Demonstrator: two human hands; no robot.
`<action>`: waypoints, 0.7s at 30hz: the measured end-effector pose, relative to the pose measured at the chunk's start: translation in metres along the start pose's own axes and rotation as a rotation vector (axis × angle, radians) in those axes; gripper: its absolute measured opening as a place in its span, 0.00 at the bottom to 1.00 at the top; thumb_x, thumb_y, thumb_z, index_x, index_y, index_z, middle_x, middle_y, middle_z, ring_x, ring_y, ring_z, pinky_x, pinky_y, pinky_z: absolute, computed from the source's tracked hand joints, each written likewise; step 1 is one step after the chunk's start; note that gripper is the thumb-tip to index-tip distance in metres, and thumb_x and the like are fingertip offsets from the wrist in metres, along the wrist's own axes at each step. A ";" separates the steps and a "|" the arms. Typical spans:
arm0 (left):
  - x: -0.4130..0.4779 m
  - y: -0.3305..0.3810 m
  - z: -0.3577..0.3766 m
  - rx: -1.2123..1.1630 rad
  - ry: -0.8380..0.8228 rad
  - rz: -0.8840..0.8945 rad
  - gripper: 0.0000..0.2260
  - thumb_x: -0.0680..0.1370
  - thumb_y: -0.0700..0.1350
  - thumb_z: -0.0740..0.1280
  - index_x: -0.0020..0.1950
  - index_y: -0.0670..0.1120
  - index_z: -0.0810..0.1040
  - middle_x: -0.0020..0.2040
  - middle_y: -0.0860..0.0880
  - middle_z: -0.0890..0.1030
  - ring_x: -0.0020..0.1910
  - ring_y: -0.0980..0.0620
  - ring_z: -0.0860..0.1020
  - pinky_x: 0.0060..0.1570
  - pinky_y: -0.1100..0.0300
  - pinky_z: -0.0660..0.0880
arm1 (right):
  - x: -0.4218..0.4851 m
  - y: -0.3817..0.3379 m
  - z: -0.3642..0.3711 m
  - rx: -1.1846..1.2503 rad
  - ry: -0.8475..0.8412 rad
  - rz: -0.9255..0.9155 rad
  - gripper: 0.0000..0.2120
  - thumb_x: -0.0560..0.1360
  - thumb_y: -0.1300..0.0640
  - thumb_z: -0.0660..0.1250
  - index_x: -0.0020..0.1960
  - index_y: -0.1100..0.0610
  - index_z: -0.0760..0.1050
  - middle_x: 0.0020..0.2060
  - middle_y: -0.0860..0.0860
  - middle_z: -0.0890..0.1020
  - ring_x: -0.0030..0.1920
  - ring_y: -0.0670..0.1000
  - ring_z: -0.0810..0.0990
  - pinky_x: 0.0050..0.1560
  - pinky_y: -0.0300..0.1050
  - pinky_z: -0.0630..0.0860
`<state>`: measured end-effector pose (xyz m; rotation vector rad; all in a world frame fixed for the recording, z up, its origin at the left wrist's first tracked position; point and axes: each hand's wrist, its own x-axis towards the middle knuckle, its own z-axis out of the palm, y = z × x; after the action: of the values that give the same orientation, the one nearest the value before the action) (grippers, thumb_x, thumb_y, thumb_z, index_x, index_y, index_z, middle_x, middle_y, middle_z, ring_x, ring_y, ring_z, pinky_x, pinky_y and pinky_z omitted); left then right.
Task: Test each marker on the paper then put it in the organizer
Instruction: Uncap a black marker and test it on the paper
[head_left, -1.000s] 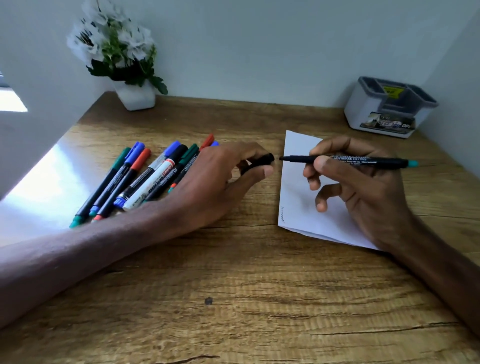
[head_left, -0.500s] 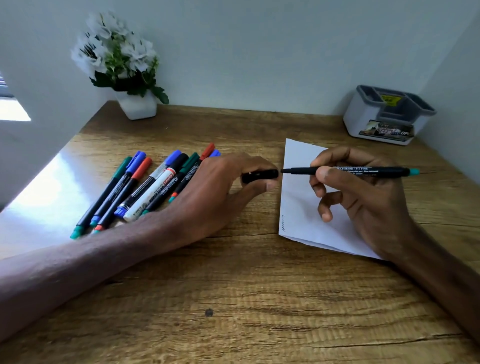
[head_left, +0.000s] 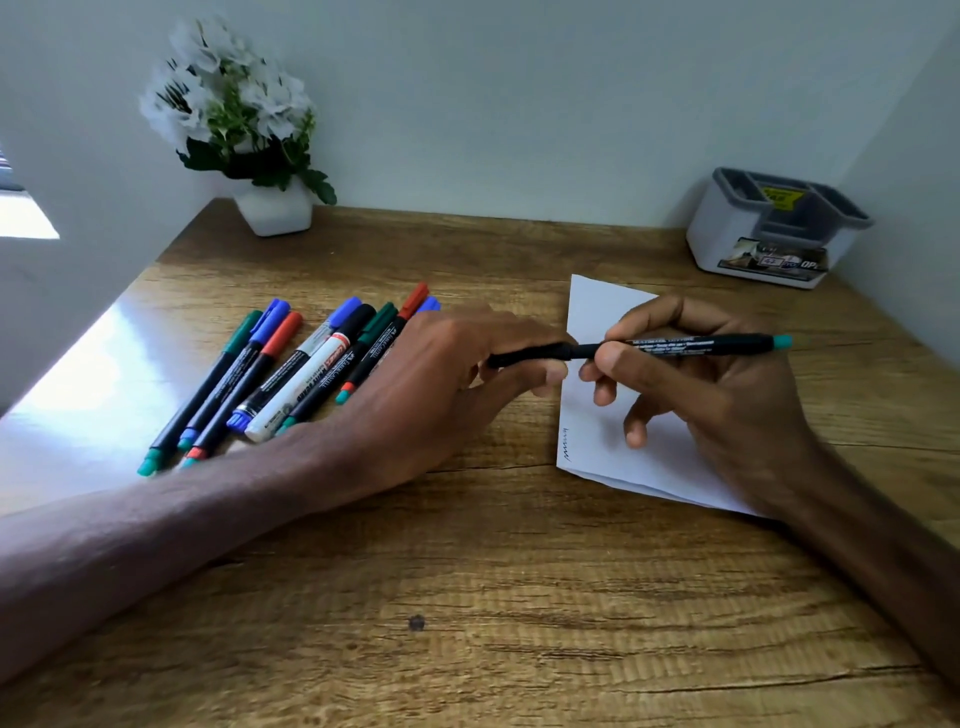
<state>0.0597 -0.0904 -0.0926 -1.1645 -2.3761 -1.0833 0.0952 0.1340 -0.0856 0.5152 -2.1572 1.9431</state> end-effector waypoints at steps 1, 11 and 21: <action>0.000 0.002 0.000 -0.004 -0.020 0.025 0.10 0.83 0.47 0.66 0.60 0.48 0.84 0.47 0.56 0.85 0.44 0.64 0.79 0.41 0.74 0.69 | 0.000 0.000 0.001 -0.014 -0.010 -0.009 0.09 0.72 0.63 0.73 0.48 0.67 0.80 0.40 0.61 0.86 0.36 0.60 0.85 0.26 0.46 0.77; -0.001 0.004 0.006 -0.001 -0.048 0.047 0.09 0.84 0.43 0.65 0.55 0.42 0.84 0.43 0.51 0.83 0.41 0.55 0.80 0.40 0.64 0.74 | 0.003 0.007 0.002 -0.106 -0.059 -0.112 0.06 0.72 0.67 0.74 0.48 0.64 0.82 0.36 0.57 0.86 0.31 0.56 0.83 0.25 0.44 0.77; 0.008 0.001 0.003 0.040 0.025 0.046 0.10 0.84 0.46 0.67 0.64 0.48 0.83 0.47 0.55 0.85 0.44 0.60 0.81 0.41 0.68 0.73 | 0.010 -0.007 -0.010 -0.122 -0.040 -0.072 0.11 0.70 0.61 0.76 0.52 0.61 0.84 0.44 0.55 0.87 0.37 0.54 0.85 0.29 0.44 0.81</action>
<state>0.0556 -0.0832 -0.0897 -1.1792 -2.3295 -1.0243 0.0879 0.1420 -0.0745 0.6061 -2.2311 1.7662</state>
